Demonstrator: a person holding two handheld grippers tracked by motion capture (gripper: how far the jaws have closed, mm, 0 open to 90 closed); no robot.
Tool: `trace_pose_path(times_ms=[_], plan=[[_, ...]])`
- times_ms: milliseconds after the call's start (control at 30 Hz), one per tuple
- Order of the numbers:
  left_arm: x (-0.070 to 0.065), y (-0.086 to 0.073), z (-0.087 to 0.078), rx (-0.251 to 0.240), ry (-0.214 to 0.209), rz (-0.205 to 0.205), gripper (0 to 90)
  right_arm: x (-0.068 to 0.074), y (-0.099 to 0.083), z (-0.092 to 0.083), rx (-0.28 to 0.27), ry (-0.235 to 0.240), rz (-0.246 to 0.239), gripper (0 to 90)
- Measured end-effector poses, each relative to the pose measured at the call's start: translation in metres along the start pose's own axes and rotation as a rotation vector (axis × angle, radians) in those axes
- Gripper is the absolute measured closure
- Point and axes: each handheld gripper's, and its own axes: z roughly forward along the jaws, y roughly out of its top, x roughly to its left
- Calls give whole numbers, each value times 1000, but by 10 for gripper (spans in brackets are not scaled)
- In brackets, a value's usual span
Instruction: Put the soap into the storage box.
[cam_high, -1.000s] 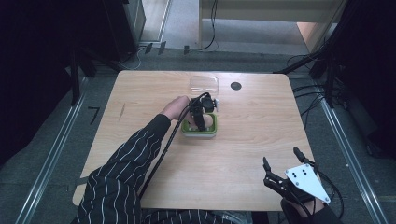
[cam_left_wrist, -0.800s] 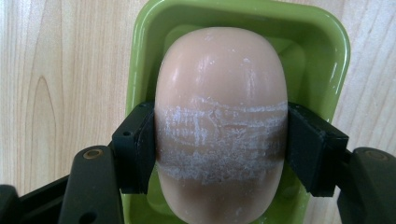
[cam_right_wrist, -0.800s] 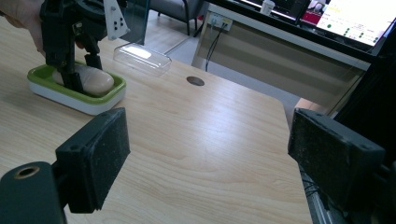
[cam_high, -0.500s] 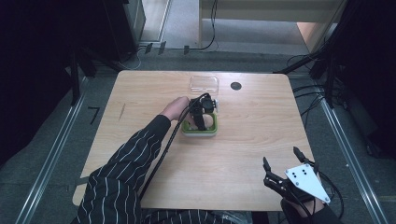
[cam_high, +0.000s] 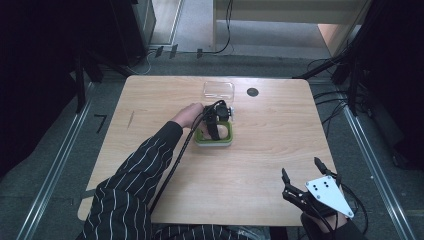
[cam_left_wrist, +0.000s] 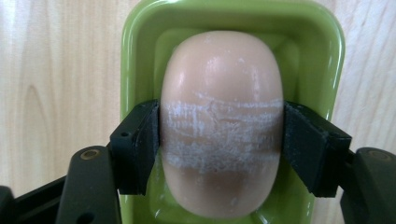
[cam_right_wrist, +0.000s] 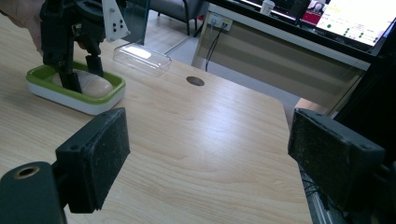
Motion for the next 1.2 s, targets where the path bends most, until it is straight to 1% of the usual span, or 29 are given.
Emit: trace_pose_path(times_ms=[33,100,167,300,333,433,500,567,600,700,733,800,833,867,933,1000,1033,1067,1100,1133,1200], plan=[[0,0,-1,2,4,5,311,0,0,0,0,0,0,134],[0,0,-2,0,3,-4,305,0,0,0,-3,-1,-5,134],[0,0,-5,-21,1,-14,290,0,0,0,0,-1,0,135],[1,0,-10,-24,1,-33,200,0,0,0,0,-1,-2,134],[0,0,-11,-29,-1,-37,189,-1,0,0,-1,-2,-3,135],[-1,-1,-15,-40,-17,-60,136,-1,-1,1,2,-2,0,134],[-3,-2,-17,-42,-3,-84,127,-2,-2,1,2,0,0,134],[-4,-3,-20,-49,-7,-97,93,-4,-3,2,4,-1,0,134],[-4,-4,-21,-49,-2,-108,86,-4,-3,2,8,-2,12,134],[-6,-7,-27,-46,9,-127,63,-5,-3,2,6,0,10,134],[-7,-8,-29,-47,7,-143,53,-4,-3,2,6,0,9,135],[-9,-12,-34,-35,12,-155,38,-4,-3,1,3,-3,6,134],[-10,-13,-35,-34,6,-161,37,-4,-3,0,3,-2,3,134],[-12,-16,-36,-23,10,-163,35,-4,-3,0,3,-3,2,134],[-16,-19,-36,-9,4,-172,33,-4,-2,0,3,-3,4,134],[-20,-24,-36,3,7,-180,17,-2,-2,0,3,-3,5,134],[-21,-26,-36,7,6,-190,15,-2,-1,0,1,-1,4,135],[-23,-28,-36,13,8,-197,15,-1,-1,0,0,1,-5,134],[-25,-30,-37,11,8,-196,9,0,0,0,5,2,-6,134],[-26,-32,-37,20,2,-202,6,1,0,0,6,3,-9,135],[-31,-36,-38,34,10,-208,4,0,0,-1,-2,-1,-4,134]])
